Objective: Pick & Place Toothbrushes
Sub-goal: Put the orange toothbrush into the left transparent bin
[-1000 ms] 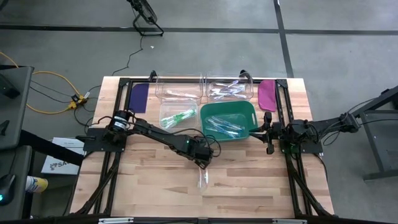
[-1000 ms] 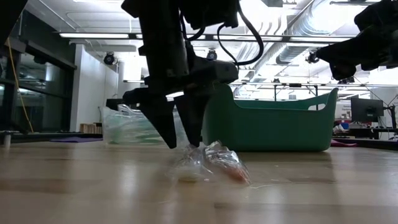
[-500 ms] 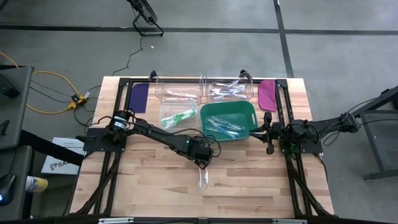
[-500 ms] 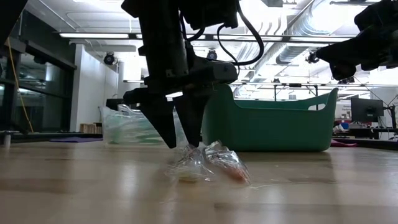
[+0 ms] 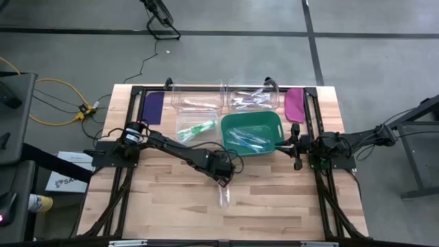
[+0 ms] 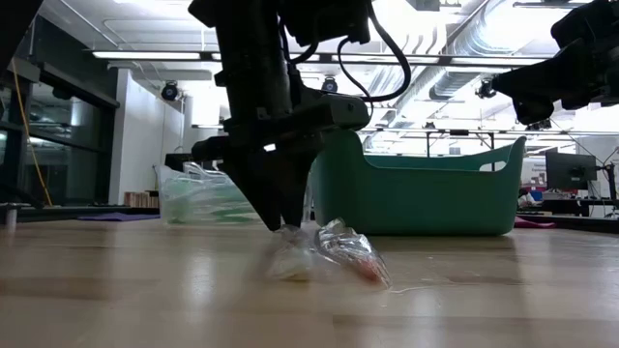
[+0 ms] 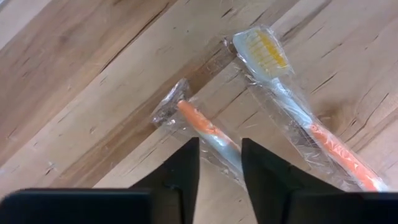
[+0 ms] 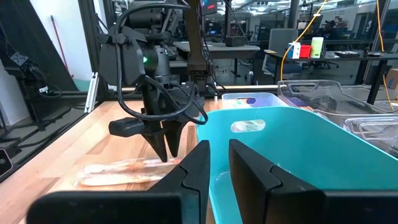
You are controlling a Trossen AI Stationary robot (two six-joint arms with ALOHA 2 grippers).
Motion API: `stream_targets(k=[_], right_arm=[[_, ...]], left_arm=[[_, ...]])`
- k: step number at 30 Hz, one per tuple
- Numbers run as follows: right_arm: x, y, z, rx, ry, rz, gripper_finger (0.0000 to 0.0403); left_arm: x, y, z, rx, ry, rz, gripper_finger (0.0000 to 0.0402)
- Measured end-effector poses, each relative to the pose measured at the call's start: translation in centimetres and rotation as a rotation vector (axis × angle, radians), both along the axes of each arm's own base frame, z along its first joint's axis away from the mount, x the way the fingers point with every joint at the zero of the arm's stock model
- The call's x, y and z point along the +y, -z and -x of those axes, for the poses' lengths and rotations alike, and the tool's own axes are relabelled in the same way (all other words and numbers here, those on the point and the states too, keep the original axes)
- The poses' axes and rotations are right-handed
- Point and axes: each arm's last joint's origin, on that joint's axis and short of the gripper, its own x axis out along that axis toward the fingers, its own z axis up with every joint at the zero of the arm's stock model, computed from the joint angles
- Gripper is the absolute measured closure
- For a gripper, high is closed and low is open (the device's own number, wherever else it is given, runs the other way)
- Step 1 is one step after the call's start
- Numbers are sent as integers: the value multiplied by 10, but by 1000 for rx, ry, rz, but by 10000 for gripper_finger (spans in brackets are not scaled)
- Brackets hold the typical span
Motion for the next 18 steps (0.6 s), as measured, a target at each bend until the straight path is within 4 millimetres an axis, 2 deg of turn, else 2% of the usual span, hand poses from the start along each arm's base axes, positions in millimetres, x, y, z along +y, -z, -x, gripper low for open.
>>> stream_targets(k=[11,18], right_arm=[[0,0,0,0,0,0,350],[0,0,0,0,0,0,350]], left_arm=[[-4,1,6,63,83,-35,392],[-6,1,7,75,199,-69,400]])
